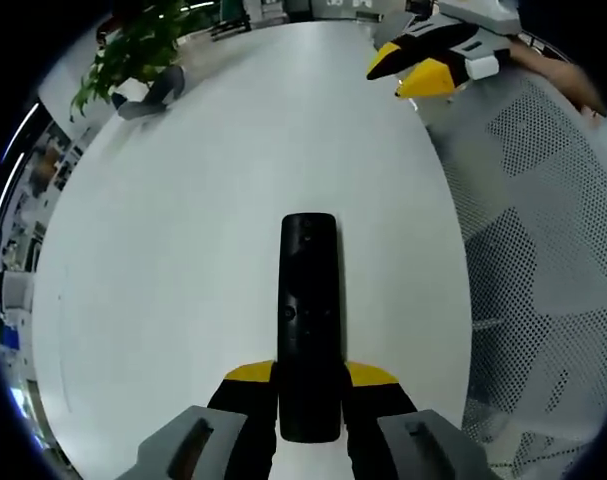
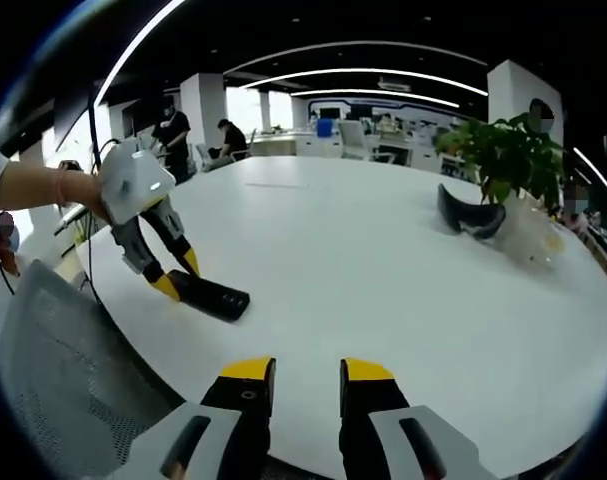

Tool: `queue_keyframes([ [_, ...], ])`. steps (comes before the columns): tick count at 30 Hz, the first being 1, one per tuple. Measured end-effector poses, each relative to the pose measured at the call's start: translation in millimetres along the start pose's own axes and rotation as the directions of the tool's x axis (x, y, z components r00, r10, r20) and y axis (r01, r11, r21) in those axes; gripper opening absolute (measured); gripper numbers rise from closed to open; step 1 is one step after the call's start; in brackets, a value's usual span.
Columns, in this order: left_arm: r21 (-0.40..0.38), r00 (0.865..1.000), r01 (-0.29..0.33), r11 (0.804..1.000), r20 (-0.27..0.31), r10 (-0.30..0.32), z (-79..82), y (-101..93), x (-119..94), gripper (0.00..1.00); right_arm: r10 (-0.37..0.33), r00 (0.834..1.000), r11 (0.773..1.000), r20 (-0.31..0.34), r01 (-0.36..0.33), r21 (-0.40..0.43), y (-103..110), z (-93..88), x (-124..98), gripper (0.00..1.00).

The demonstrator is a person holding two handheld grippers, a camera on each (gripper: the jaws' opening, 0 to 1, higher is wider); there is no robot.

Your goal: Press the specified remote control buttons in sequence, fully releasing each button before pressing the next.

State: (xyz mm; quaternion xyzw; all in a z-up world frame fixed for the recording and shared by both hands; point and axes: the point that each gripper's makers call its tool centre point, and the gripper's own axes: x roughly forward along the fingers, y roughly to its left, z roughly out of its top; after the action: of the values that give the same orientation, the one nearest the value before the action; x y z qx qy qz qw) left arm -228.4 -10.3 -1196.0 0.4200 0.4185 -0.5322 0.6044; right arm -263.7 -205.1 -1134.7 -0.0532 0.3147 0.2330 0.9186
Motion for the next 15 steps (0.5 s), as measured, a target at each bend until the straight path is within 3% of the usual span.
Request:
queue_keyframes([
  [15,0.021,1.0,-0.008,1.0,-0.012,0.008,-1.3,-19.8,-2,0.24,0.007,1.0,1.0,0.0,-0.007,0.026,0,-1.2,0,0.23],
])
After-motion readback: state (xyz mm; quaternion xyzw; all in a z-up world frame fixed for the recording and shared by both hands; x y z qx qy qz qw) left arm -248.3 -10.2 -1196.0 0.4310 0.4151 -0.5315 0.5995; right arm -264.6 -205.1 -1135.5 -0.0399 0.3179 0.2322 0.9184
